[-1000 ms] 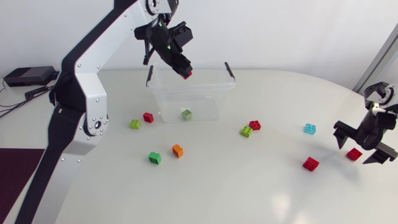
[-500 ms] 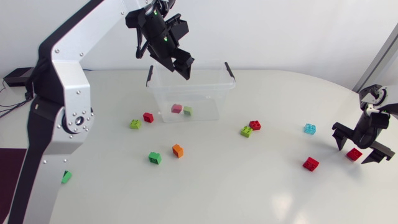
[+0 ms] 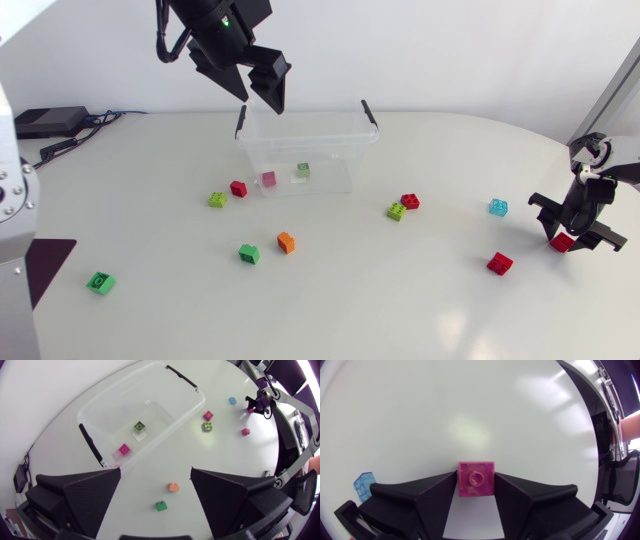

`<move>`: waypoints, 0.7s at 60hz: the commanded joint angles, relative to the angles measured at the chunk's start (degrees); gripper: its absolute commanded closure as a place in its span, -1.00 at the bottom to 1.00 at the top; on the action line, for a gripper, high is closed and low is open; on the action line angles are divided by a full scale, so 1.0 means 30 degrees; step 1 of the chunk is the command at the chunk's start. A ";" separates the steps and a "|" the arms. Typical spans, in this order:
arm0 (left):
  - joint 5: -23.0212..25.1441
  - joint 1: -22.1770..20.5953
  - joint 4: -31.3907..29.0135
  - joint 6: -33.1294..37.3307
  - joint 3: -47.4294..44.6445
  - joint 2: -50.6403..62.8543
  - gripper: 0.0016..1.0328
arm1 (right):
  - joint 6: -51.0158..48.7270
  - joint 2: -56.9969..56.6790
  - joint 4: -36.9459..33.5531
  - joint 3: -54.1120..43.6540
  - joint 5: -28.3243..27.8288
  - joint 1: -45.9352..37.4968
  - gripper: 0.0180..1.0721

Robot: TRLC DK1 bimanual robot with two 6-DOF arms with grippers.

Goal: Pick up the duplo bricks and place them in the container

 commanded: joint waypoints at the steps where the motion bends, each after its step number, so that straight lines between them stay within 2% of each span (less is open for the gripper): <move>1: -0.0074 0.0373 -0.0270 -0.0525 -0.1433 -0.1551 -0.90 | -0.0131 -0.0509 0.0465 -0.0768 0.0282 0.0477 0.42; 12: -0.0074 0.1750 -0.0212 -0.0349 -0.3952 -0.4129 -0.90 | -0.0277 -0.5197 0.1314 -0.3756 0.0985 0.2909 0.43; 18: -0.0016 0.2658 0.0462 -0.0115 -0.6765 -0.6033 -0.90 | -0.0775 -0.7629 0.1109 -0.4342 0.0927 0.4403 0.43; 25: -0.0016 0.3654 0.2484 0.0266 -1.0720 -0.7996 -0.90 | -0.1889 -0.8976 0.0435 -0.3668 0.0575 0.5839 0.43; 28: -0.0016 0.3860 0.2894 0.0383 -1.1423 -0.8318 -0.90 | -0.2299 -0.9211 0.0230 -0.3316 0.0516 0.6278 0.43; 29: -0.0016 0.4270 0.3831 0.0588 -1.3064 -0.8934 -0.90 | -0.2650 -0.9357 -0.0121 -0.2877 0.0458 0.6659 0.43; 40: -0.0016 0.5793 0.7318 0.1379 -1.7839 -1.0691 -0.90 | -0.4262 -1.0002 -0.0971 -0.0797 0.0077 0.9325 0.43; 42: 0.0014 0.6320 0.8577 0.1731 -1.9480 -1.1014 -0.90 | -0.4438 -0.9943 -0.1147 -0.0328 -0.0011 0.9852 0.43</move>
